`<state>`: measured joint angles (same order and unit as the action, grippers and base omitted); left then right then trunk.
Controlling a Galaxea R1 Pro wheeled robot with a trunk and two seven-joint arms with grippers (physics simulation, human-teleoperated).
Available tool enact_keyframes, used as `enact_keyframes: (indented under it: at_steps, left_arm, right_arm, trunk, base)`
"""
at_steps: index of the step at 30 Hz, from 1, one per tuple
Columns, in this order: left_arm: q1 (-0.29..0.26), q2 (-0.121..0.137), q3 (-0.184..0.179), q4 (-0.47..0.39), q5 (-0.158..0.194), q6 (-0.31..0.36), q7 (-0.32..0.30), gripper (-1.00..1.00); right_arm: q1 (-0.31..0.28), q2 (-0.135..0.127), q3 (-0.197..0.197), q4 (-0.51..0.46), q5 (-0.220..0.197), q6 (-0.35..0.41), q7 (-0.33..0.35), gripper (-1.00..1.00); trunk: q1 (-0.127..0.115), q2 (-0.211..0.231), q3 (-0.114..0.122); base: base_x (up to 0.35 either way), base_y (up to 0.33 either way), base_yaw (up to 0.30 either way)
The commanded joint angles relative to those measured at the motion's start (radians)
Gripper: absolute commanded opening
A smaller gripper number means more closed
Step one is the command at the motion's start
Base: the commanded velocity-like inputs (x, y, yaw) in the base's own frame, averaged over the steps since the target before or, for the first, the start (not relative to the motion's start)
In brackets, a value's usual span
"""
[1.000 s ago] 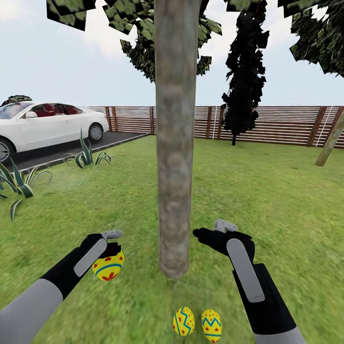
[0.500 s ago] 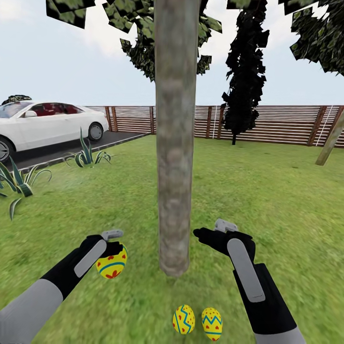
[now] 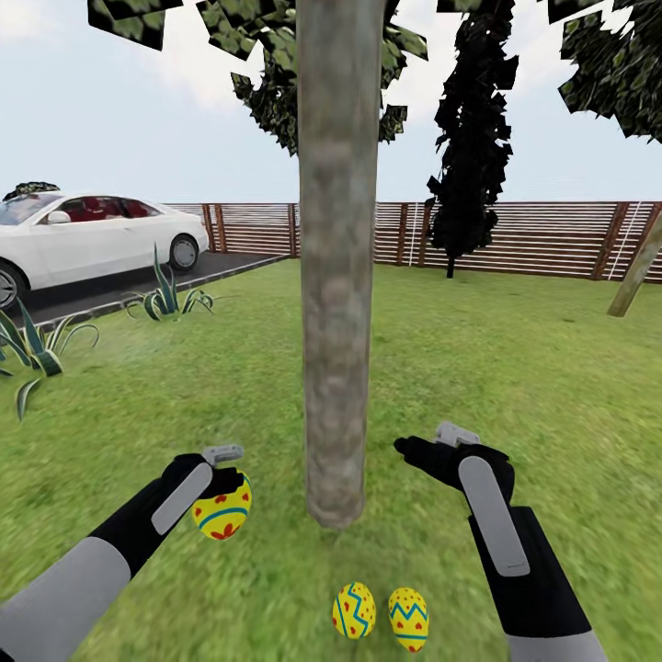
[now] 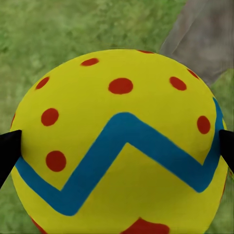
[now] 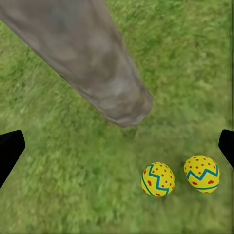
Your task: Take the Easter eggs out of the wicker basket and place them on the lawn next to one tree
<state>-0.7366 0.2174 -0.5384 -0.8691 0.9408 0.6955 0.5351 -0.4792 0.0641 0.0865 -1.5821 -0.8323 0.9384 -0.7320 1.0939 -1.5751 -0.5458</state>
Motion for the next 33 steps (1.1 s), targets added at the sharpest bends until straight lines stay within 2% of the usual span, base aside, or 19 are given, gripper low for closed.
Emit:
enact_keyframes:
  at_steps: [1, 3, 9, 17, 24, 27, 31, 33]
  left_arm:
    - [-0.001, -0.003, -0.005, 0.014, 0.010, -0.001, 0.010, -1.00]
    - [-0.001, -0.025, -0.006, 0.051, 0.009, -0.003, 0.010, -1.00]
    - [-0.001, -0.046, -0.006, 0.107, 0.006, -0.080, 0.008, -1.00]
    - [0.000, -0.047, -0.006, 0.116, 0.008, -0.121, 0.008, -1.00]
    - [0.000, -0.047, -0.006, 0.116, 0.009, -0.129, 0.008, -1.00]
    - [0.000, -0.047, -0.006, 0.116, 0.009, -0.129, 0.008, -1.00]
    - [0.000, -0.047, -0.006, 0.116, 0.009, -0.129, 0.008, -1.00]
    - [0.000, -0.047, -0.006, 0.116, 0.009, -0.129, 0.009, -1.00]
  right_arm:
    - [-0.001, -0.002, -0.001, -0.001, -0.010, 0.001, -0.010, 1.00]
    - [-0.001, -0.005, -0.003, -0.001, -0.009, 0.001, -0.010, 1.00]
    - [-0.001, -0.005, -0.002, -0.001, -0.010, 0.001, -0.010, 1.00]
    - [-0.001, -0.004, 0.002, -0.001, -0.010, 0.001, -0.010, 1.00]
    - [-0.001, -0.004, 0.002, -0.001, -0.010, 0.001, -0.010, 1.00]
    - [-0.001, -0.004, 0.003, -0.001, -0.010, 0.001, -0.010, 1.00]
    - [-0.001, -0.004, 0.001, -0.001, -0.010, 0.001, -0.010, 1.00]
    - [-0.001, -0.004, 0.000, -0.001, -0.010, 0.001, -0.010, 1.00]
  trunk:
    - [0.004, -0.008, -0.004]
    - [0.012, -0.022, -0.011]
    - [0.035, -0.064, -0.029]
    - [0.065, -0.120, -0.051]
    - [0.092, -0.169, -0.072]
    - [0.092, -0.169, -0.072]
    - [0.107, -0.197, -0.085]
    - [0.107, -0.197, -0.085]
  base:
    - [0.000, 0.000, 0.000]
    - [0.000, 0.000, 0.000]
    - [0.000, 0.000, -0.016]
    - [0.000, 0.000, -0.078]
    - [0.000, 0.000, -0.035]
    - [0.000, 0.000, -0.047]
    - [0.000, 0.000, -0.010]
    - [0.000, 0.000, -0.002]
